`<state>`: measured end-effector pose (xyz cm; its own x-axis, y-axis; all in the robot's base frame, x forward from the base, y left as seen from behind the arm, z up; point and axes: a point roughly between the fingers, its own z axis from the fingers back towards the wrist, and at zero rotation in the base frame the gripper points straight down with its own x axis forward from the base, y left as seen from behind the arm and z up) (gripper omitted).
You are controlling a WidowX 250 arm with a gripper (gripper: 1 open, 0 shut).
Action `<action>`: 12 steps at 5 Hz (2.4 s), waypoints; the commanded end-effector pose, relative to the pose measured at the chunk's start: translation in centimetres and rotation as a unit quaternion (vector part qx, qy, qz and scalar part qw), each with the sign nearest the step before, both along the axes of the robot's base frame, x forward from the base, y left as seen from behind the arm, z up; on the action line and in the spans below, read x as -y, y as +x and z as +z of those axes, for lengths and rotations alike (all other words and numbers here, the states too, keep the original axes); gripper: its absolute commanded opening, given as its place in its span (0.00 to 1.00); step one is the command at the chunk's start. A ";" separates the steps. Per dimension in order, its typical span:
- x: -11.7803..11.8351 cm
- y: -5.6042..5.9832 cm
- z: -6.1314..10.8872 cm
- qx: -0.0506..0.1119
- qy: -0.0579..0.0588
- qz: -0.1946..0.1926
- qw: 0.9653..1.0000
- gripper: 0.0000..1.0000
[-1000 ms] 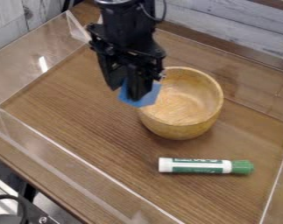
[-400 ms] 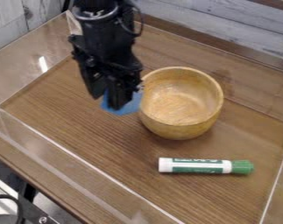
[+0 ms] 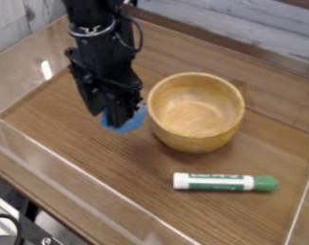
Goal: Remove the blue block from inside the brown bowl and put it on the table
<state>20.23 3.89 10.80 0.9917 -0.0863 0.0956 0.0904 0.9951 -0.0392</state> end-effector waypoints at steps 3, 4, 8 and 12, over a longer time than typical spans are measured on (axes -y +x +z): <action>-1.0 0.2 -0.9 0.015 0.007 0.001 1.000 0.00; -1.1 0.4 -0.9 0.015 0.006 0.002 1.000 0.00; -1.5 1.1 -0.7 0.019 0.001 0.005 1.000 0.00; -1.9 1.8 -0.7 0.021 -0.004 0.015 1.000 0.00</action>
<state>21.23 5.23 9.02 0.9933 -0.0659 0.0954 0.0720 0.9954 -0.0630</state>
